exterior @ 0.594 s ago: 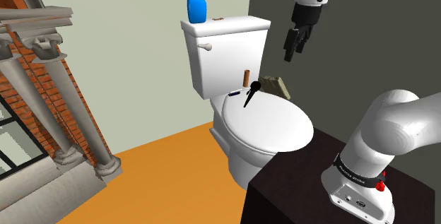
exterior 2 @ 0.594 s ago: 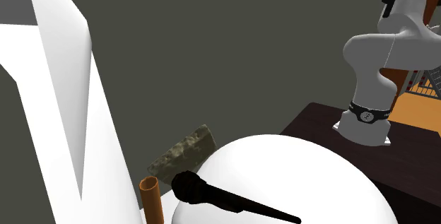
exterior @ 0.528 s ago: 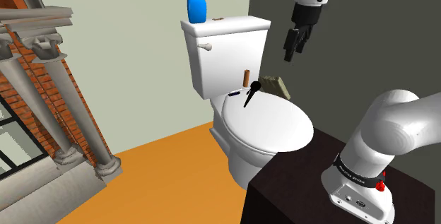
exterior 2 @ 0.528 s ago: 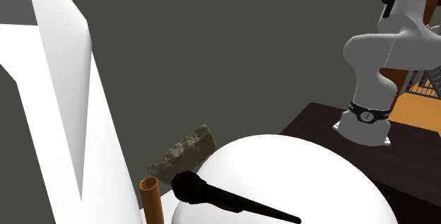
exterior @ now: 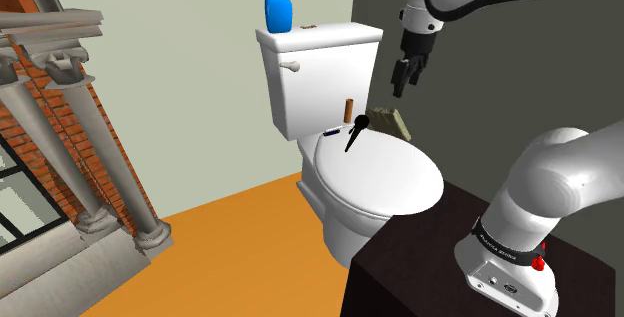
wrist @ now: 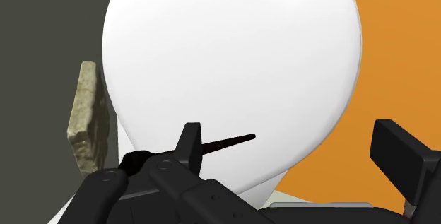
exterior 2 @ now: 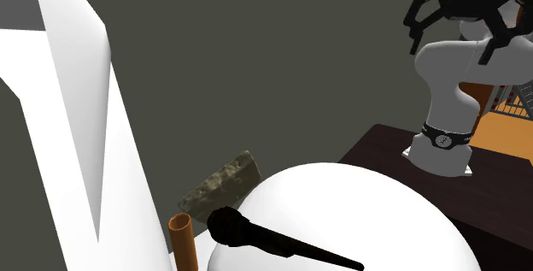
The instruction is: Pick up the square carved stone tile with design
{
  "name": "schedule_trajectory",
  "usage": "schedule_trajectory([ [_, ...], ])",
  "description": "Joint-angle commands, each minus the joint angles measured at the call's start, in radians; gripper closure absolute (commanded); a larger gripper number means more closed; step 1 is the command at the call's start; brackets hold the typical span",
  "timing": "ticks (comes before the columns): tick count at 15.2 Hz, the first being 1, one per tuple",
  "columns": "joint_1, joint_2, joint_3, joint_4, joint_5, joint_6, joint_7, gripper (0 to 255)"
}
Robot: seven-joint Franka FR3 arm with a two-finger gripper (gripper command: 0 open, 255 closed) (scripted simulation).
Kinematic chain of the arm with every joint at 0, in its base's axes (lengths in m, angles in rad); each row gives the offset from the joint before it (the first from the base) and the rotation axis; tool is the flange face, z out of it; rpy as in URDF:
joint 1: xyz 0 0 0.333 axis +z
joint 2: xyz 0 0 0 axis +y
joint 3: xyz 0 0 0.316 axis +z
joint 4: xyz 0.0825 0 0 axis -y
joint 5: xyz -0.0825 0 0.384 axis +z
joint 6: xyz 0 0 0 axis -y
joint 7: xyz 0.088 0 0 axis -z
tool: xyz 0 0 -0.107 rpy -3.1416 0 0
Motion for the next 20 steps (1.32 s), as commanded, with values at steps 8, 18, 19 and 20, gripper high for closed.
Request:
schedule_trajectory([
  [8, -0.081, 0.251, -0.081, 0.006, -0.11, 0.265, -0.04, 0],
  [18, -0.159, 0.587, -0.16, 0.134, -0.197, 0.504, -0.062, 0],
  [19, -0.165, 0.621, -0.168, 0.153, -0.202, 0.523, -0.065, 0],
  [20, -0.172, 0.656, -0.175, 0.173, -0.207, 0.541, -0.068, 0],
])
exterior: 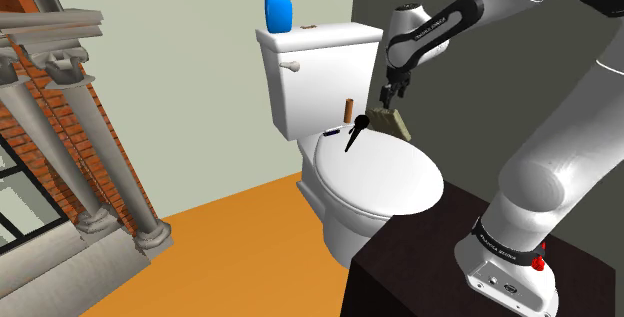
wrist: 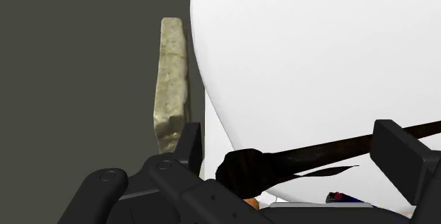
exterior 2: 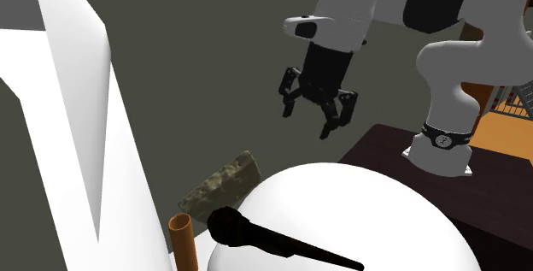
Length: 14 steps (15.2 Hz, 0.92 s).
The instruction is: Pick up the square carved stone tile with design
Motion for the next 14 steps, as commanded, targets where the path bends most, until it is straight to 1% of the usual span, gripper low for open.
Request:
schedule_trajectory([
  [1, -0.015, 0.075, -0.016, 0.038, -0.011, 0.046, -0.005, 0],
  [6, -0.048, 0.25, -0.046, 0.161, -0.015, 0.117, -0.025, 0],
  [11, -0.088, 0.425, -0.065, 0.311, -0.001, 0.162, -0.052, 0],
  [14, -0.09, 0.446, -0.066, 0.31, -0.003, 0.184, -0.046, 0],
])
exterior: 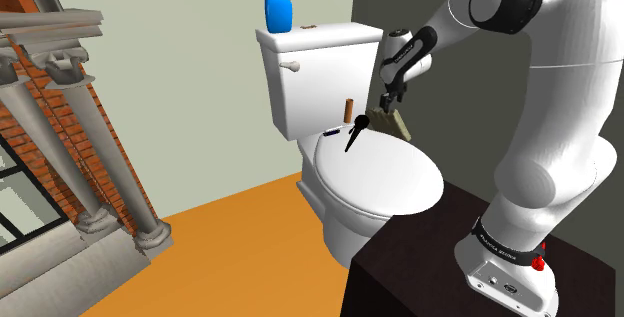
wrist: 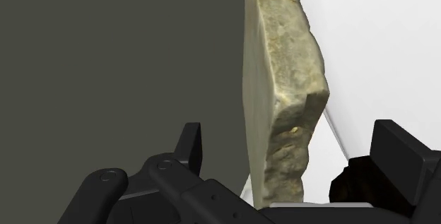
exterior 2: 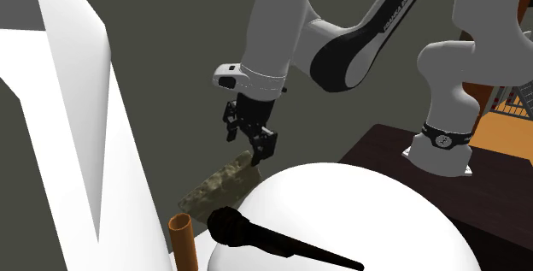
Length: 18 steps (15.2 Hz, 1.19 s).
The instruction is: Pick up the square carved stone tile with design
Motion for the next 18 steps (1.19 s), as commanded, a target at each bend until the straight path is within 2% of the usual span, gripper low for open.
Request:
schedule_trajectory([
  [1, -0.001, 0.022, -0.001, 0.002, -0.002, 0.02, 0.006, 0],
  [7, -0.002, 0.066, -0.003, -0.003, -0.007, 0.068, 0.021, 0],
  [8, -0.002, 0.067, -0.003, -0.002, -0.007, 0.068, 0.02, 255],
  [18, -0.002, 0.056, -0.003, -0.002, -0.006, 0.058, 0.018, 255],
])
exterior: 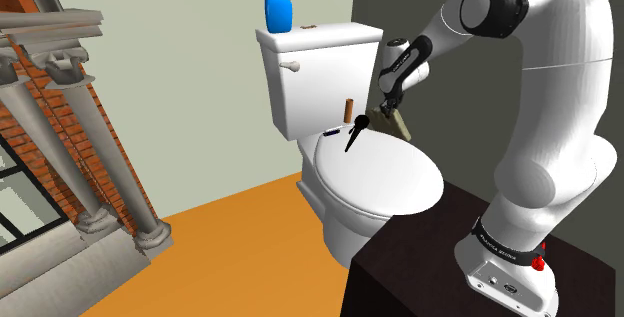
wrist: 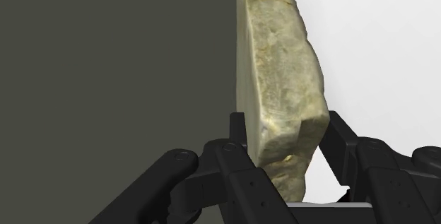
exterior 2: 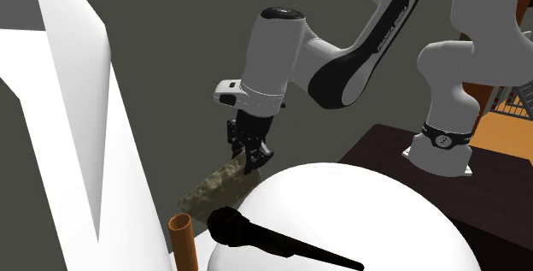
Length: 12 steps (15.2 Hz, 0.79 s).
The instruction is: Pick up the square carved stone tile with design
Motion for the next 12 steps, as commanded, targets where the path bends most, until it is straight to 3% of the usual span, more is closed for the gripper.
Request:
schedule_trajectory([
  [1, 0.0, -0.015, 0.001, 0.001, 0.001, -0.015, -0.005, 255],
  [12, 0.003, -0.113, 0.005, 0.025, 0.014, -0.134, -0.041, 255],
])
